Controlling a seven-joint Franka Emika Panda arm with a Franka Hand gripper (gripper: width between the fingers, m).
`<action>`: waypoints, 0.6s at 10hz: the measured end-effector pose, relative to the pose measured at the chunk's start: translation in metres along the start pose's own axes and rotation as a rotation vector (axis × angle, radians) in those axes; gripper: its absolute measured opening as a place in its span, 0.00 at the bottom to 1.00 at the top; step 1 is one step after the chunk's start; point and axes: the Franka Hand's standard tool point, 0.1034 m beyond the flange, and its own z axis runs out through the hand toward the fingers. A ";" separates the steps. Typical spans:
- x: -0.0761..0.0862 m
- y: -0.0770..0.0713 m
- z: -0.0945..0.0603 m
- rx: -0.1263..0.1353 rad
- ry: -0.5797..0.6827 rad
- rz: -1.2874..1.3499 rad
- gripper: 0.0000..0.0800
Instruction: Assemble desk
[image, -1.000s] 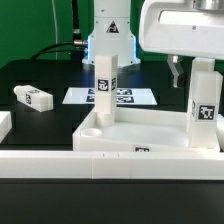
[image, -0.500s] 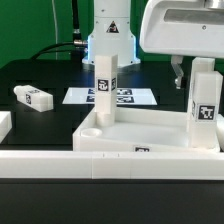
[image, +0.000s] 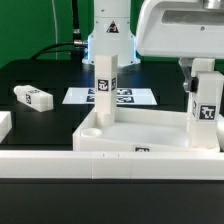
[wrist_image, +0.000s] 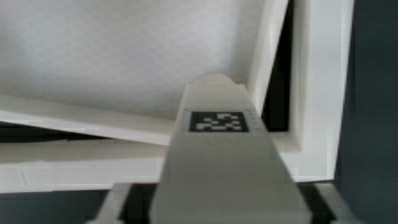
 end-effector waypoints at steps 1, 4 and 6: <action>0.000 0.000 0.000 0.000 0.000 0.008 0.36; 0.000 0.001 0.000 0.006 -0.001 0.104 0.36; 0.001 0.004 0.001 0.023 -0.005 0.308 0.36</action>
Offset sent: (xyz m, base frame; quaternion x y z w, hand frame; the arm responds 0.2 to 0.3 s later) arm 0.0000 0.0000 0.0000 0.0000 0.0000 0.0650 0.9979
